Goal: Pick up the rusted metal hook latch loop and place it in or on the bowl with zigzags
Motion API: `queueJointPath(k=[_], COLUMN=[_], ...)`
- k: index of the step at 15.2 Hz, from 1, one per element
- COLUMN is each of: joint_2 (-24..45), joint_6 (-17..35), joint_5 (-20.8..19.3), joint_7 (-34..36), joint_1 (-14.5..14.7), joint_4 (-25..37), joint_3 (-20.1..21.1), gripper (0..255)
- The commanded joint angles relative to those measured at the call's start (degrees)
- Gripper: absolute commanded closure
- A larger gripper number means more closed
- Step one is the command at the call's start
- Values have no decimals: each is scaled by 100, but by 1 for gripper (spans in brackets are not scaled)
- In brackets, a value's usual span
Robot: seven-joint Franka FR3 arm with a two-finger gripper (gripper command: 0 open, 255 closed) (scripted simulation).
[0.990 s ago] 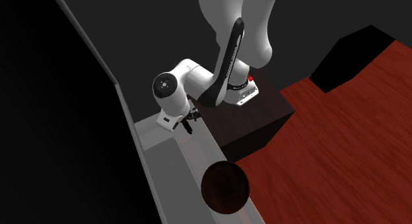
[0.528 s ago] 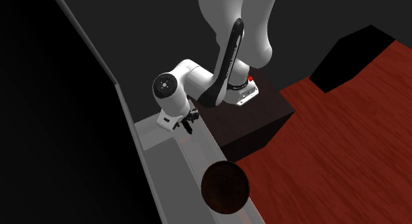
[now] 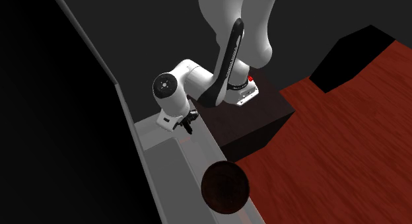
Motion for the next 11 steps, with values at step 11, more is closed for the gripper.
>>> queueJointPath(k=[11], joint_2=[-769], joint_6=[-997], joint_5=[147], joint_7=[-157], joint_1=[56], joint_4=[233], joint_3=[-26], gripper=[255])
